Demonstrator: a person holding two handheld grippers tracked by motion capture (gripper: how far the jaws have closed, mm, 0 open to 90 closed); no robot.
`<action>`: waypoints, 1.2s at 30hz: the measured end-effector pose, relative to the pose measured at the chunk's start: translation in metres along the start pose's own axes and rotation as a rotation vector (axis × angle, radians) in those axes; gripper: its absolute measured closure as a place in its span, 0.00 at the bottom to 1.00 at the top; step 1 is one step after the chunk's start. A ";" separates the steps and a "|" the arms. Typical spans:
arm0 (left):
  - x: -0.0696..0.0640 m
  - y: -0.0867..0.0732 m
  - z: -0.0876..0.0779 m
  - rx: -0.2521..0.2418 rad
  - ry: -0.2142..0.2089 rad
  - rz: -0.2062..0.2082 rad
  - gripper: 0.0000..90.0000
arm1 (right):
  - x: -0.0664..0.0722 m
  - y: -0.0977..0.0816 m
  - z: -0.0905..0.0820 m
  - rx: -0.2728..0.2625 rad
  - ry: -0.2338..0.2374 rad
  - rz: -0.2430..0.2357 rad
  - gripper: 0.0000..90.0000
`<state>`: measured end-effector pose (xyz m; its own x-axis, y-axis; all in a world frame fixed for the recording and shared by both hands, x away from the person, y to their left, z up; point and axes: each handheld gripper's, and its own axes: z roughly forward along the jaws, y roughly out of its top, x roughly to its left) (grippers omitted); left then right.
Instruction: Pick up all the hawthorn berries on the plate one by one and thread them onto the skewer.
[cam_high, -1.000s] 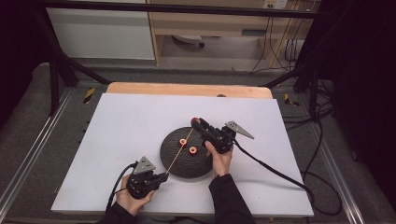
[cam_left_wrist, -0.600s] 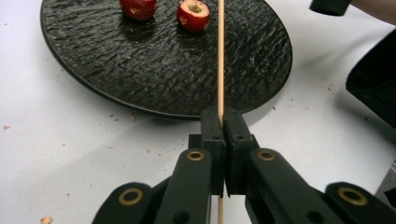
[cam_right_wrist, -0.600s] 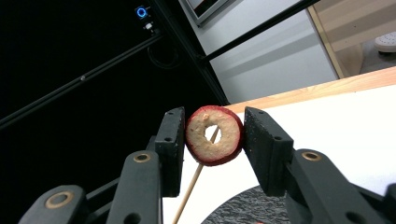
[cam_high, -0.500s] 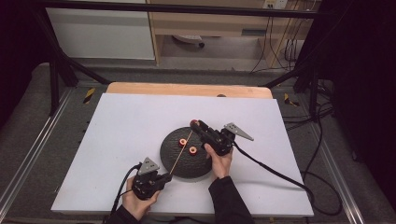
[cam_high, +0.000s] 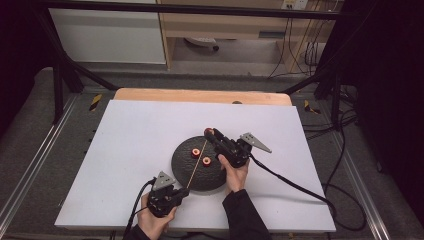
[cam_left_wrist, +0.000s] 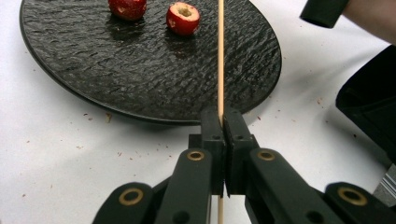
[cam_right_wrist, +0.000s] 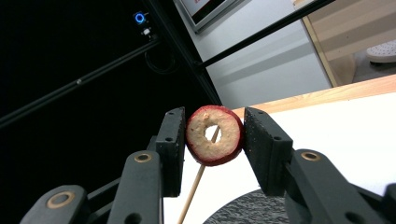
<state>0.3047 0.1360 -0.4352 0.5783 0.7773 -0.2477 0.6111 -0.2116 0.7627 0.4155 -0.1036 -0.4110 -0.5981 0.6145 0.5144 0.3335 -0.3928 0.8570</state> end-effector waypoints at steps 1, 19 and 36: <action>0.001 0.000 -0.001 0.000 0.002 -0.002 0.99 | 0.000 0.001 0.000 0.005 0.000 -0.008 0.67; -0.006 -0.008 0.008 -0.022 -0.011 -0.020 0.99 | 0.004 -0.001 -0.004 0.004 0.008 -0.003 0.67; -0.001 -0.009 -0.004 -0.016 -0.009 -0.012 0.98 | 0.002 0.005 -0.003 0.060 0.023 0.058 0.68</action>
<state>0.2971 0.1396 -0.4395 0.5760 0.7741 -0.2626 0.6096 -0.1928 0.7689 0.4136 -0.1060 -0.4061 -0.5927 0.5758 0.5631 0.4109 -0.3851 0.8264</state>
